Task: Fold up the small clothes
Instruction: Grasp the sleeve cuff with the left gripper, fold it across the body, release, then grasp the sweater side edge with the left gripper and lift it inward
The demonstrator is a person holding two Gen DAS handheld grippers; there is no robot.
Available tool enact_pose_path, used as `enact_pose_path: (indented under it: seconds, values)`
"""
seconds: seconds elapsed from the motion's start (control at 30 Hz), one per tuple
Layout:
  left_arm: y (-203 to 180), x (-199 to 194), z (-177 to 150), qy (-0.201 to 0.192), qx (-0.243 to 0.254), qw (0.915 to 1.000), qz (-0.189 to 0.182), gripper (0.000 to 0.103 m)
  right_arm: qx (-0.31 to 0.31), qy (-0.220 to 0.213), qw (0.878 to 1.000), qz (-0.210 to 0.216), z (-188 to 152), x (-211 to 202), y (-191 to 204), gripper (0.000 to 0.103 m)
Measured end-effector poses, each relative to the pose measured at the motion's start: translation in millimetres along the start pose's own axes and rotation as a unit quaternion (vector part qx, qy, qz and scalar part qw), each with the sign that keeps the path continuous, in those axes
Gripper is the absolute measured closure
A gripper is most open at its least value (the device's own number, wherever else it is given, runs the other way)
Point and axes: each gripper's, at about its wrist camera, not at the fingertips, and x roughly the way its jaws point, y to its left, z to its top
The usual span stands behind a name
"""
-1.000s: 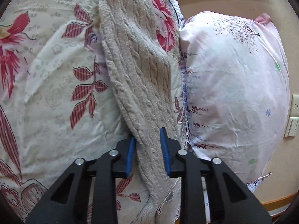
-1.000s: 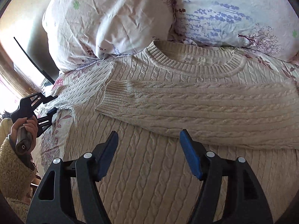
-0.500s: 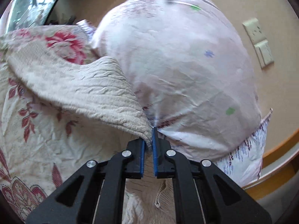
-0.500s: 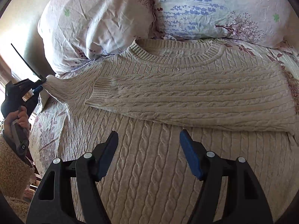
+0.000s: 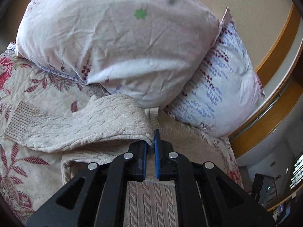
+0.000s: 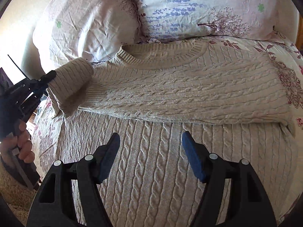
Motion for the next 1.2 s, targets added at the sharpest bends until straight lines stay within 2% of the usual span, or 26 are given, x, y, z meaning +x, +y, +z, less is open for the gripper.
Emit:
enact_pose_path:
  seconds: [0.13, 0.43, 0.53, 0.57, 0.6, 0.63, 0.77, 0.87, 0.97, 1.03, 1.1, 1.13, 1.2]
  values:
    - [-2, 16, -16, 0.028, -0.003, 0.9996, 0.011, 0.097, 0.007, -0.002, 1.0, -0.003, -2, -3, -5, 0.033]
    - [-10, 35, -33, 0.049, 0.003, 0.998, 0.039, 0.096, 0.016, 0.002, 1.0, -0.003, -1, -4, -10, 0.033]
    - [-9, 43, -44, 0.066, 0.0, 0.9968, 0.045, 0.089, 0.017, 0.003, 1.0, -0.002, 0, -4, -10, 0.033]
    - [-8, 46, -47, 0.071, -0.001, 0.9963, 0.047, 0.084, 0.017, 0.003, 1.0, -0.001, 0, -3, -10, 0.033]
    - [-7, 48, -51, 0.078, -0.003, 0.9957, 0.05, 0.071, 0.016, 0.003, 1.0, -0.002, 0, -3, -10, 0.033]
    - [-6, 50, -54, 0.086, -0.005, 0.9951, 0.049, 0.063, 0.016, 0.003, 1.0, -0.002, 0, -3, -11, 0.033]
    - [-8, 40, -59, 0.092, -0.009, 0.9954, 0.022, 0.035, 0.018, 0.003, 1.0, -0.003, 1, -3, -11, 0.033]
    - [1, 23, -59, 0.111, -0.042, 0.9926, -0.025, 0.035, 0.019, 0.003, 1.0, -0.003, 3, -1, -13, 0.033]
    - [22, -2, -54, 0.094, -0.088, 0.9907, -0.043, 0.037, 0.018, 0.001, 1.0, -0.001, 5, -1, -13, 0.033]
    - [47, -19, -47, 0.071, -0.133, 0.9881, -0.029, 0.042, 0.018, 0.001, 1.0, 0.001, 6, 0, -13, 0.033]
    - [76, -31, -40, 0.046, -0.183, 0.982, -0.009, 0.051, 0.016, 0.002, 1.0, 0.003, 6, 1, -11, 0.033]
    - [91, -35, -37, 0.038, -0.206, 0.9778, 0.01, 0.054, 0.015, 0.003, 1.0, 0.004, 6, 2, -10, 0.033]
    - [121, -40, -34, 0.026, -0.265, 0.9633, 0.034, 0.068, 0.01, 0.006, 1.0, 0.005, 5, 3, -7, 0.033]
